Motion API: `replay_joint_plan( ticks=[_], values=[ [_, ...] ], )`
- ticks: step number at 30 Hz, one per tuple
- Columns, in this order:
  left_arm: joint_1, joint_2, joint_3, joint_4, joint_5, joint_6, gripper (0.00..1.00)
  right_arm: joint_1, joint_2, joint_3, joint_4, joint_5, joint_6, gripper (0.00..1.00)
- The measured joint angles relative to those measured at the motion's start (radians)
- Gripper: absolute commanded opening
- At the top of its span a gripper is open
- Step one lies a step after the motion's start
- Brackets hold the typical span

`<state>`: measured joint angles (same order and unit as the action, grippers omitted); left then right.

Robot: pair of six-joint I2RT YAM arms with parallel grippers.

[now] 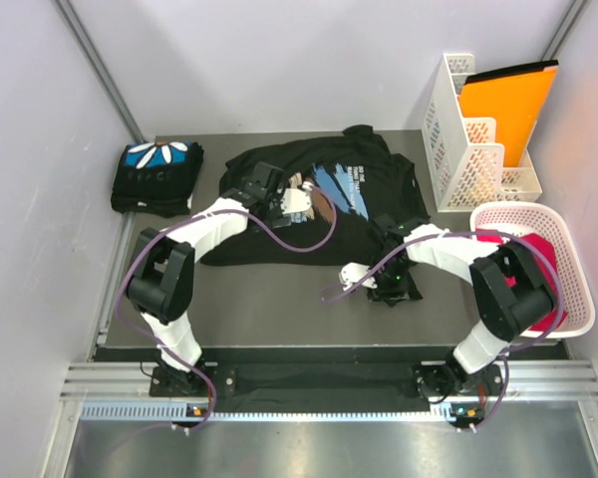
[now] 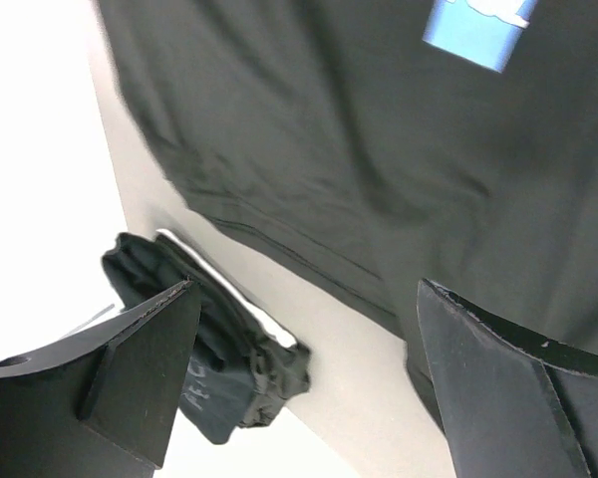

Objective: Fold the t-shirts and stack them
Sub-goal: Flatten the tshirt out

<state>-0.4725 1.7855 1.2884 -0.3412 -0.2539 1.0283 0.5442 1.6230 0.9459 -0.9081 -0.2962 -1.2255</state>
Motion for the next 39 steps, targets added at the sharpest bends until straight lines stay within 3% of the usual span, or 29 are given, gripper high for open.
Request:
replay_joint_plan(
  ticks=[6,18,22,25,26,35,39],
  values=[
    [0.000,0.012,-0.063,-0.003,0.003,0.010,0.93,-0.031,0.000,0.003,0.008,0.011,-0.004,0.42],
    [0.002,0.158,-0.014,0.023,-0.011,0.043,0.93,-0.050,0.032,0.032,-0.005,0.011,-0.003,0.38],
    [0.003,0.182,0.014,0.024,-0.023,0.058,0.93,-0.050,0.054,0.054,-0.017,0.014,-0.001,0.27],
    [0.004,0.201,0.039,0.024,-0.028,0.068,0.93,-0.051,0.066,0.065,-0.011,0.020,-0.005,0.03],
    [0.004,0.205,0.044,0.024,-0.029,0.071,0.93,-0.052,0.068,0.069,-0.005,0.023,-0.005,0.00],
    [0.006,0.222,0.068,0.026,-0.028,0.085,0.93,-0.057,0.102,0.111,-0.045,0.009,-0.032,0.00],
    [0.007,0.222,0.068,0.027,-0.027,0.087,0.93,-0.061,0.142,0.210,-0.166,-0.053,-0.085,0.00]
  ],
)
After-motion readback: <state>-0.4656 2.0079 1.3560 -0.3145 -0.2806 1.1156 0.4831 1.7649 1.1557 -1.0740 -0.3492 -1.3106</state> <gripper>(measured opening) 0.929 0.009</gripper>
